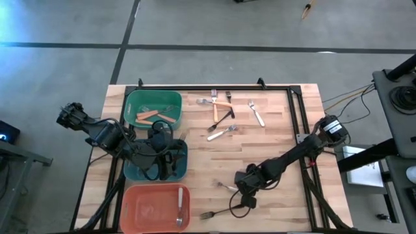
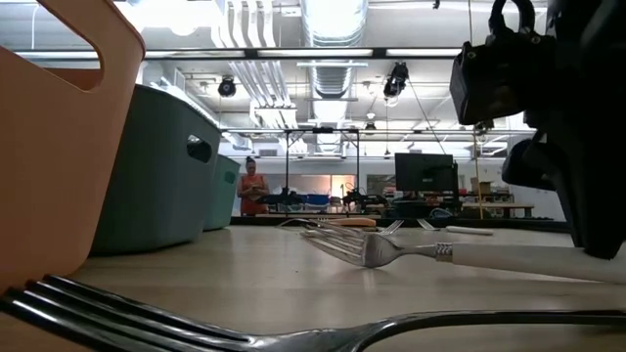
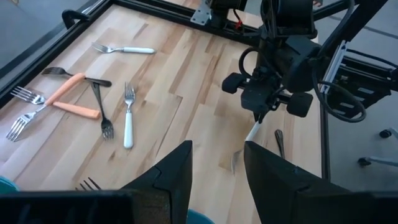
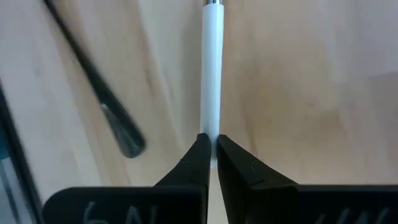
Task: Sort silverware by color (type)
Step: Put the white fork into the orange bin
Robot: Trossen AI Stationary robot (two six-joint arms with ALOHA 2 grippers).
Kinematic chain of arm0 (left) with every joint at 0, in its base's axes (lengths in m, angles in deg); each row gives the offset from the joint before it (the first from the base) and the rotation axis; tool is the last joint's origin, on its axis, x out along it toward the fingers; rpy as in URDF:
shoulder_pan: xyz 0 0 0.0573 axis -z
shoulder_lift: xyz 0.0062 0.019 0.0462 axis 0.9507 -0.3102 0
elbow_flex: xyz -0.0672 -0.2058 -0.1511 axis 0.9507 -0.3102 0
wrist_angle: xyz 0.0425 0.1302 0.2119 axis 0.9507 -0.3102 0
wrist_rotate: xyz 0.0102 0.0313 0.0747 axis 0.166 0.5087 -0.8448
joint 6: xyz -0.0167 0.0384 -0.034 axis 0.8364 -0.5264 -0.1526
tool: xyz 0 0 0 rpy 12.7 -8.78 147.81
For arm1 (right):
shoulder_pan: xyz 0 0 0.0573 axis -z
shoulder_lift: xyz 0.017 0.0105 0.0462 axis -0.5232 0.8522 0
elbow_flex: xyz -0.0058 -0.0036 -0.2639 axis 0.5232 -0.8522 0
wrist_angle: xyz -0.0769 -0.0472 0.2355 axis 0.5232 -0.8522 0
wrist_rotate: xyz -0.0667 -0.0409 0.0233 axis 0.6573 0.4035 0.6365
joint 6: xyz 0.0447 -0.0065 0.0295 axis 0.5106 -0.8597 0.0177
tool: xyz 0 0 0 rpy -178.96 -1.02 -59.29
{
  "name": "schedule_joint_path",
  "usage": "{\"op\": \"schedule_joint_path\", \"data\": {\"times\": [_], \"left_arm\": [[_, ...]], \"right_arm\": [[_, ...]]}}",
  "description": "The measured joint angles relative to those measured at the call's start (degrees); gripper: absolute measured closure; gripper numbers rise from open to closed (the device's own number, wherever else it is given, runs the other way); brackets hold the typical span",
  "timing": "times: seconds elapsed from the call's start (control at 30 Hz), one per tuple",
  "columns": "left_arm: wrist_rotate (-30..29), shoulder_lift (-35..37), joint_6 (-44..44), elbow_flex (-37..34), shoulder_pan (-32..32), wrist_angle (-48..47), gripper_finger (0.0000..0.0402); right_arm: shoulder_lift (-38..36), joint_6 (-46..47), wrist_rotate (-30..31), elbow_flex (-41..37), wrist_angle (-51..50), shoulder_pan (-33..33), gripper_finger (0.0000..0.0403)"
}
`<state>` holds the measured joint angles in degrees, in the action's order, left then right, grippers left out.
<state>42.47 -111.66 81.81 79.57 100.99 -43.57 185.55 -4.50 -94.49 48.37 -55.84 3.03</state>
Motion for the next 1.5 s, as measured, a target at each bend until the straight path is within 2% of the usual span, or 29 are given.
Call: {"op": "schedule_joint_path", "data": {"times": [0.3, 0.4, 0.73, 0.87, 1.13, 1.23, 1.5], "left_arm": [[0.00, 0.00, 0.26, -0.04, 0.04, -0.48, 0.0274], [-0.04, 0.00, 0.26, -0.07, 0.04, -0.74, 0.0274], [-0.07, 0.02, 0.26, -0.09, 0.04, -1.48, 0.0274], [-0.07, 0.02, 0.26, -0.09, 0.04, -1.96, 0.0274], [-0.04, 0.02, 0.39, -0.09, 0.04, -2.32, 0.0274], [-0.02, 0.02, 0.39, -0.09, 0.04, -2.63, 0.0274], [0.01, 0.02, 0.41, -0.11, 0.04, -3.50, 0.0274]], "right_arm": [[-2.53, -0.83, 7.28, -0.05, -13.26, 0.64, 0.0397], [-3.83, -0.77, 9.53, -0.11, -14.76, 1.14, 0.0398], [-3.06, 0.81, 6.76, -0.22, -14.69, 1.79, 0.0393], [-3.06, 0.59, 5.42, -0.20, -14.24, 2.46, 0.0370], [-3.12, 0.95, 5.27, -0.13, -13.41, 4.13, 0.0290], [-3.12, 0.89, 6.90, -0.13, -13.41, 5.02, 0.0267], [-3.54, 0.93, 6.01, -0.11, -13.76, 7.85, 0.0255]]}}
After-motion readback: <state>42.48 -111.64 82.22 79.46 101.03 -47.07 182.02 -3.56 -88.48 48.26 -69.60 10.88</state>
